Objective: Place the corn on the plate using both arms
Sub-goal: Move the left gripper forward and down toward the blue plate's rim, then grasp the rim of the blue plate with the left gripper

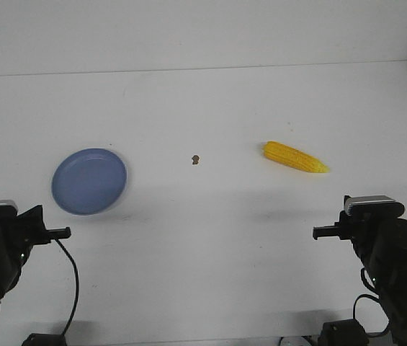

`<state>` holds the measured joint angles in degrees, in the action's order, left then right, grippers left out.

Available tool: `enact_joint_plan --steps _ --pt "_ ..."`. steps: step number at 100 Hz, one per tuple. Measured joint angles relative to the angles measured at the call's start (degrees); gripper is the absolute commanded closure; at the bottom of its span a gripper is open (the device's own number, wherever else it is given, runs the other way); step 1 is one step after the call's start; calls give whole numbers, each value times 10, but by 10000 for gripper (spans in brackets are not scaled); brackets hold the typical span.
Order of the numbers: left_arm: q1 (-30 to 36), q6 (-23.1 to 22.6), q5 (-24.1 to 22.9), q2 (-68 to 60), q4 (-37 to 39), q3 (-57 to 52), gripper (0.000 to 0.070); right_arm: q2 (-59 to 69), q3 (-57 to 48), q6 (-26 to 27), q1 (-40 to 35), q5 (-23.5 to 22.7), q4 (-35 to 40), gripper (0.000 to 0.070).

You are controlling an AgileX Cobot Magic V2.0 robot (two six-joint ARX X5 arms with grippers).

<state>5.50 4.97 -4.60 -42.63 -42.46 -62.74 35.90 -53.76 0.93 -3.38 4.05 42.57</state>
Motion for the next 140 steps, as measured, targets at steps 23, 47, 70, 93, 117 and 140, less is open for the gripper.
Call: enact_joint_plan --steps 23,47,70,93,117,140 --pt "0 0 0 0 5 -1 687 2 -1 0 0 0 -17 700" --pt "0 0 0 20 17 -1 654 2 -1 0 0 -9 -9 330" --pt "0 1 0 28 15 -1 80 2 -1 0 0 -9 -9 132" --pt "0 1 0 25 13 -1 73 2 -1 0 0 -9 -9 132" --pt "-14 9 -21 -28 13 -6 63 2 -1 0 0 -9 -9 133" --pt "-73 39 40 -186 -3 -19 33 2 -1 0 0 -9 -9 133"
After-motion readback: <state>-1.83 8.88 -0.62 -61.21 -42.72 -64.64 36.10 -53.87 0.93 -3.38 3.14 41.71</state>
